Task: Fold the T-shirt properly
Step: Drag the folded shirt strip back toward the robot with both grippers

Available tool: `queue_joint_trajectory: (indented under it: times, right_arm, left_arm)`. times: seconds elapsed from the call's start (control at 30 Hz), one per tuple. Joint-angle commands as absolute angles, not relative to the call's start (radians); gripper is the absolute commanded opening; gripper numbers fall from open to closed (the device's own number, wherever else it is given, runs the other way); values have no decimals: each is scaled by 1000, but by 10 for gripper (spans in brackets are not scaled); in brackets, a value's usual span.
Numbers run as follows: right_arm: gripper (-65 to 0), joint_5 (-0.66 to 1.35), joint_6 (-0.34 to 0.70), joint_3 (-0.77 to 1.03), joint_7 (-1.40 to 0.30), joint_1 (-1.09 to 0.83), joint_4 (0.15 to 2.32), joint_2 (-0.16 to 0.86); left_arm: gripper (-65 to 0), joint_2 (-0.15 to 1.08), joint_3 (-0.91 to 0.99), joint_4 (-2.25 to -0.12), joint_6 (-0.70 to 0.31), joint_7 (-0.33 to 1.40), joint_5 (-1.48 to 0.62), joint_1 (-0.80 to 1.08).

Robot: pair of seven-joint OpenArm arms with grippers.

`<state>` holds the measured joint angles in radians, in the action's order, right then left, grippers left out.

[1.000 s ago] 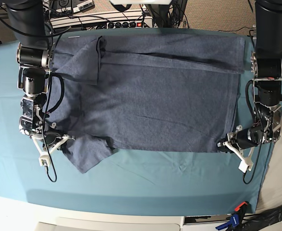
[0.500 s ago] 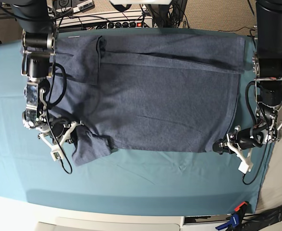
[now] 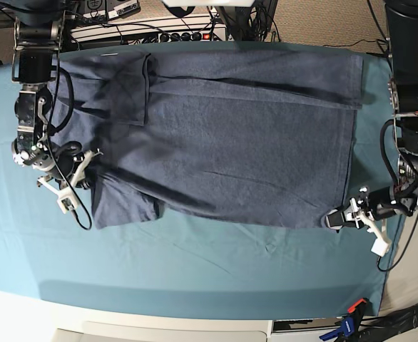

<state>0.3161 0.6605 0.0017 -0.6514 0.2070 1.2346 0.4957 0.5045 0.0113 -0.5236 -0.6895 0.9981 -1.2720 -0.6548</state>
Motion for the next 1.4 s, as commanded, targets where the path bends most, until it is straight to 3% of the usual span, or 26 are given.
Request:
queue_joint_trajectory:
  times: [0.0, 0.47, 1.07, 1.37]
  right_arm:
    - [-650, 333, 669, 23, -637, 221, 1265, 519]
    - [-650, 483, 698, 210, -728, 83, 1434, 537]
    - [-650, 509, 698, 226, -749, -75, 1600, 559]
    - [-650, 508, 698, 226, -762, -155, 1679, 560]
  left_arm:
    - [-650, 521, 14, -537, -698, 1008, -1310, -667]
    - [-650, 536, 16, -550, -698, 1102, -1484, -545]
    - [-650, 640, 16, -598, -698, 1190, -1484, -524]
    - [-650, 676, 16, -818, -698, 1190, -1484, -373]
